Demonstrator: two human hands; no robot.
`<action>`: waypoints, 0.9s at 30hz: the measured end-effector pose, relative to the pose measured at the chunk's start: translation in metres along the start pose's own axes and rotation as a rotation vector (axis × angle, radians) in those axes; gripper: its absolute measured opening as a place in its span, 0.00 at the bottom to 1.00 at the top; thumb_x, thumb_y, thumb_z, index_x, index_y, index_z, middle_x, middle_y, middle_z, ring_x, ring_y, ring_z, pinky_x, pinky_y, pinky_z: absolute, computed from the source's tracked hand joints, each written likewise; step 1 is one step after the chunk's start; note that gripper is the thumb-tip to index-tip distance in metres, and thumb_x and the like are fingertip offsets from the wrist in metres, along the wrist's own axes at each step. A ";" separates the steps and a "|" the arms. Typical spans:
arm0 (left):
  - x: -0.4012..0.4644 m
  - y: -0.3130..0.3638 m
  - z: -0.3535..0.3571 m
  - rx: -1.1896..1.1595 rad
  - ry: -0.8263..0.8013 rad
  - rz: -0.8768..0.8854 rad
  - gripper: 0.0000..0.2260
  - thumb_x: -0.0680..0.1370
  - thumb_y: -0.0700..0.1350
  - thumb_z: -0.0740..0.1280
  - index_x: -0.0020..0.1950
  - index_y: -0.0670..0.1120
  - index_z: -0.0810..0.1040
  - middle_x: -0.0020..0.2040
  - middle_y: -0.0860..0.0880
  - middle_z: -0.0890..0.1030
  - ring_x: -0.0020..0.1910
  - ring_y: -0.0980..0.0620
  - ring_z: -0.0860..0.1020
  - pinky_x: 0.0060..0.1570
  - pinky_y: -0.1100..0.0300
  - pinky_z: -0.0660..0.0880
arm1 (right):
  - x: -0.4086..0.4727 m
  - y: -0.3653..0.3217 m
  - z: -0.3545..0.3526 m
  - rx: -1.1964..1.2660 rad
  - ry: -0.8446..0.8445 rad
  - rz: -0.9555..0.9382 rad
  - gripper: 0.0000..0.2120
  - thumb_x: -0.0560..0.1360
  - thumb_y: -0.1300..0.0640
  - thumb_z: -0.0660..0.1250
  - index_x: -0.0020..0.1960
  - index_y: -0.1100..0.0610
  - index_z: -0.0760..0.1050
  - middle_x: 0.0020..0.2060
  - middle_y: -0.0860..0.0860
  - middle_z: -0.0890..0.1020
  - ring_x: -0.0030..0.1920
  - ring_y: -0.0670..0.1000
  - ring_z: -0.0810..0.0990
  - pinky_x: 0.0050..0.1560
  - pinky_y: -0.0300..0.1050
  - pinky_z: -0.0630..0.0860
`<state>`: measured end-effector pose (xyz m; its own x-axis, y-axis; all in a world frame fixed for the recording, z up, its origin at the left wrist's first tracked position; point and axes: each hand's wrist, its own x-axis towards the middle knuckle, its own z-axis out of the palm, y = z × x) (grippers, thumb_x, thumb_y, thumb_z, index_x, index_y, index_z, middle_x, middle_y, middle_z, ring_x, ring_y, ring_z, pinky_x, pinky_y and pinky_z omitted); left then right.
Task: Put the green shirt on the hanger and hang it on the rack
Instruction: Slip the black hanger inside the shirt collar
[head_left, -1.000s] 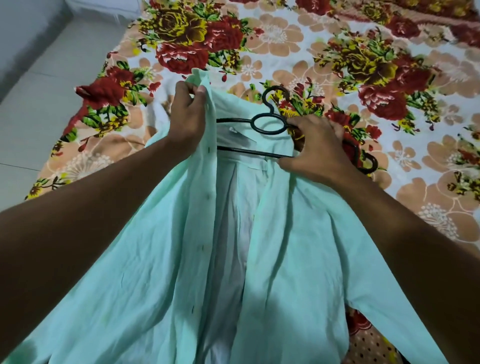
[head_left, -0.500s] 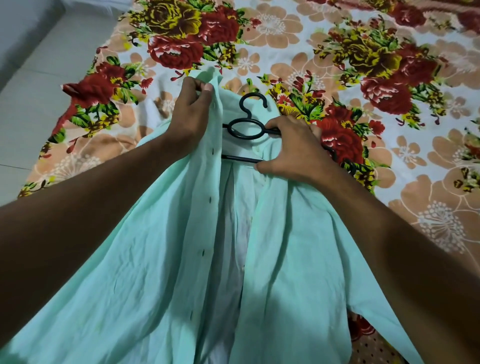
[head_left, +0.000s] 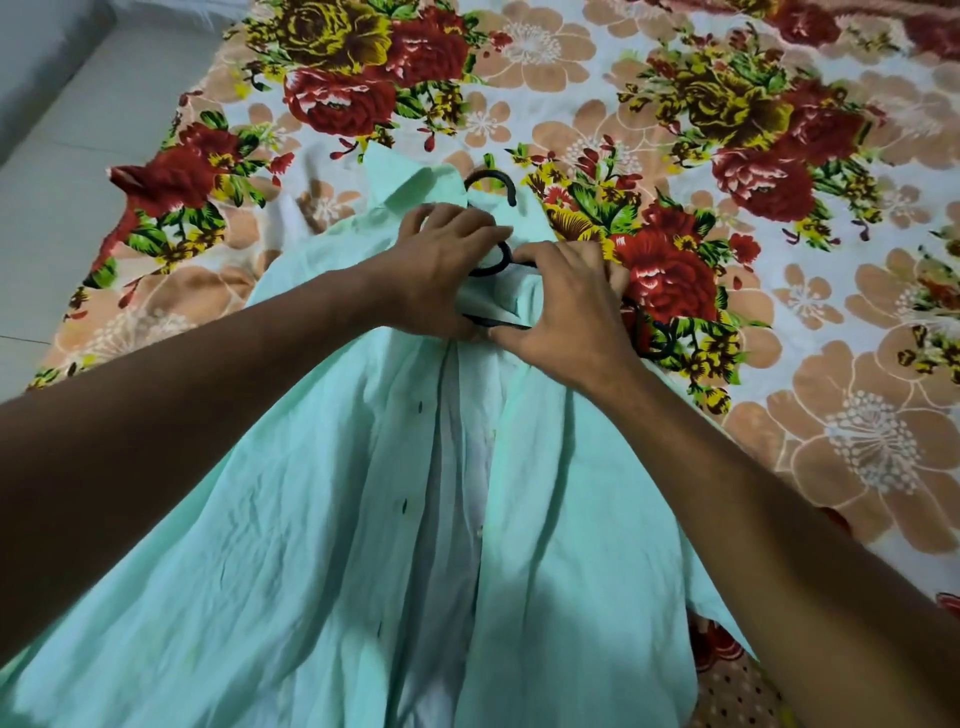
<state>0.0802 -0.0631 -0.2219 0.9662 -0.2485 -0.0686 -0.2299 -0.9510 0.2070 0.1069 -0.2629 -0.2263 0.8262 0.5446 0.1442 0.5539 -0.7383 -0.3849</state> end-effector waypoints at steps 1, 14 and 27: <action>0.003 0.000 -0.003 -0.019 0.005 -0.004 0.50 0.63 0.65 0.74 0.80 0.46 0.63 0.71 0.41 0.70 0.70 0.36 0.67 0.69 0.39 0.65 | -0.006 -0.002 0.000 -0.033 0.072 -0.020 0.33 0.65 0.37 0.77 0.65 0.48 0.74 0.64 0.46 0.78 0.69 0.54 0.70 0.61 0.54 0.63; -0.001 -0.013 -0.034 -0.234 0.241 -0.030 0.42 0.60 0.61 0.77 0.71 0.49 0.72 0.63 0.41 0.70 0.63 0.38 0.67 0.58 0.53 0.63 | -0.025 -0.004 0.026 -0.032 0.301 0.202 0.25 0.73 0.40 0.73 0.60 0.58 0.80 0.52 0.56 0.82 0.56 0.60 0.80 0.54 0.53 0.75; -0.010 -0.017 -0.043 -0.236 0.303 -0.026 0.42 0.60 0.64 0.73 0.70 0.49 0.71 0.63 0.41 0.68 0.64 0.37 0.66 0.60 0.54 0.59 | 0.006 0.002 0.007 0.697 0.224 0.541 0.08 0.79 0.57 0.72 0.55 0.59 0.85 0.42 0.52 0.86 0.44 0.48 0.82 0.49 0.41 0.79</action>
<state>0.0798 -0.0369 -0.1824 0.9701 -0.1261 0.2072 -0.2062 -0.8786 0.4308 0.1125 -0.2581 -0.2325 0.9963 0.0496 -0.0706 -0.0431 -0.4227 -0.9052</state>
